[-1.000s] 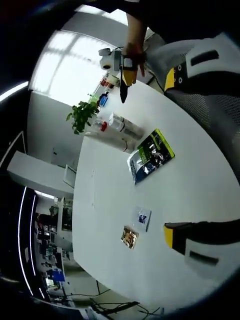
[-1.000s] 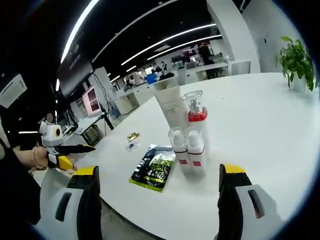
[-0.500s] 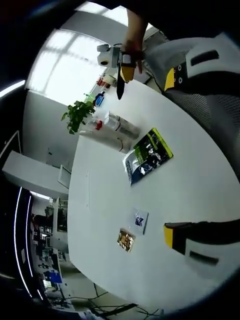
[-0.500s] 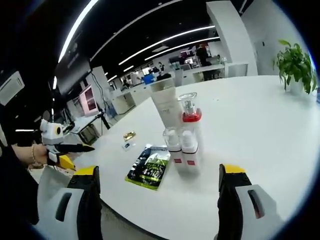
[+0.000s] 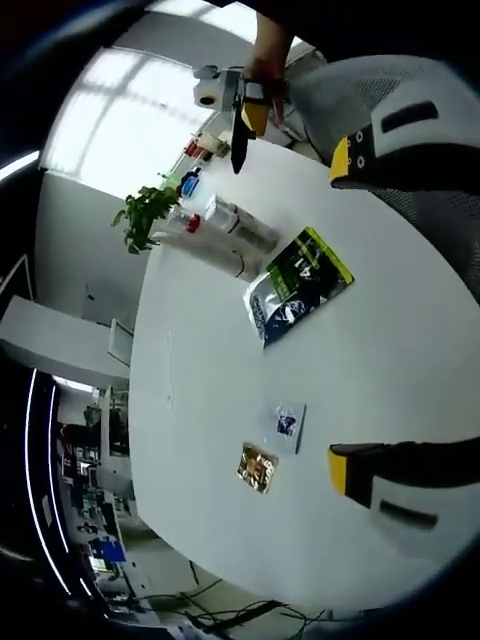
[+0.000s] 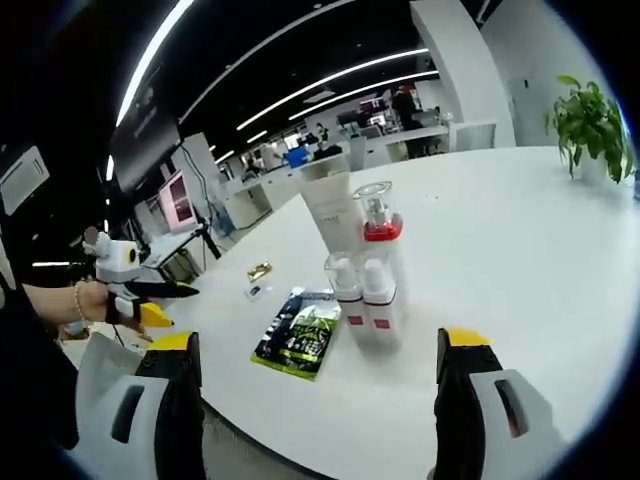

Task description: Arrange the skincare products in the storage area until every visible bottle or jar stands upright without overlapping.

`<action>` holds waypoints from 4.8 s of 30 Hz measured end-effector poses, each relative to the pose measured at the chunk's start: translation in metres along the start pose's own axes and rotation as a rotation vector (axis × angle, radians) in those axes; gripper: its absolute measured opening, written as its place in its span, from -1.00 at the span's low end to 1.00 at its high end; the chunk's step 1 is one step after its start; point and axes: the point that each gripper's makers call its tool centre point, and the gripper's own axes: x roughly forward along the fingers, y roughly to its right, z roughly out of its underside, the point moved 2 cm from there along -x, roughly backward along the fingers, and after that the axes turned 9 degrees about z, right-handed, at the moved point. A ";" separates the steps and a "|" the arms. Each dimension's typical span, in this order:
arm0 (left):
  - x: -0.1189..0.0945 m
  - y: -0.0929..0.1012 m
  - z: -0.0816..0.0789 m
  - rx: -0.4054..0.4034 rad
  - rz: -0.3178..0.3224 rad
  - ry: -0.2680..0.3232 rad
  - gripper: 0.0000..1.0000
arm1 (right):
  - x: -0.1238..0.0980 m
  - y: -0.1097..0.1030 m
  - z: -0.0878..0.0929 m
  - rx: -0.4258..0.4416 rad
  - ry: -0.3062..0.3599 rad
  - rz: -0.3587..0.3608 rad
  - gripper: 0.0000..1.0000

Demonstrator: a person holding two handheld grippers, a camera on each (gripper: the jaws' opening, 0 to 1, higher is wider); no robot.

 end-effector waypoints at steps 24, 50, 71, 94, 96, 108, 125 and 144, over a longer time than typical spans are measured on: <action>0.032 -0.079 -0.013 0.088 -0.048 -0.202 0.73 | 0.002 0.001 0.005 -0.012 -0.020 0.011 0.94; 0.073 -0.115 -0.011 0.151 -0.041 -0.372 0.27 | 0.003 0.007 0.006 0.010 -0.030 0.032 0.94; 0.090 -0.134 -0.017 0.230 -0.100 -0.426 -0.16 | 0.003 0.009 0.008 0.018 -0.037 0.045 0.92; 0.088 -0.111 -0.025 0.364 -0.026 -0.422 -0.22 | 0.003 0.004 0.008 0.004 -0.045 0.020 0.90; 0.086 -0.102 -0.028 0.382 -0.012 -0.414 -0.22 | 0.003 0.003 0.008 0.003 -0.045 0.018 0.89; 0.081 -0.073 -0.038 0.518 0.073 -0.407 -0.21 | 0.004 -0.005 0.009 -0.020 -0.056 -0.018 0.83; 0.068 -0.033 -0.047 0.639 0.168 -0.396 -0.21 | 0.013 -0.038 0.012 0.016 -0.078 -0.141 0.47; 0.055 0.025 -0.043 0.780 0.310 -0.420 -0.21 | 0.041 -0.087 0.016 0.088 -0.121 -0.305 0.10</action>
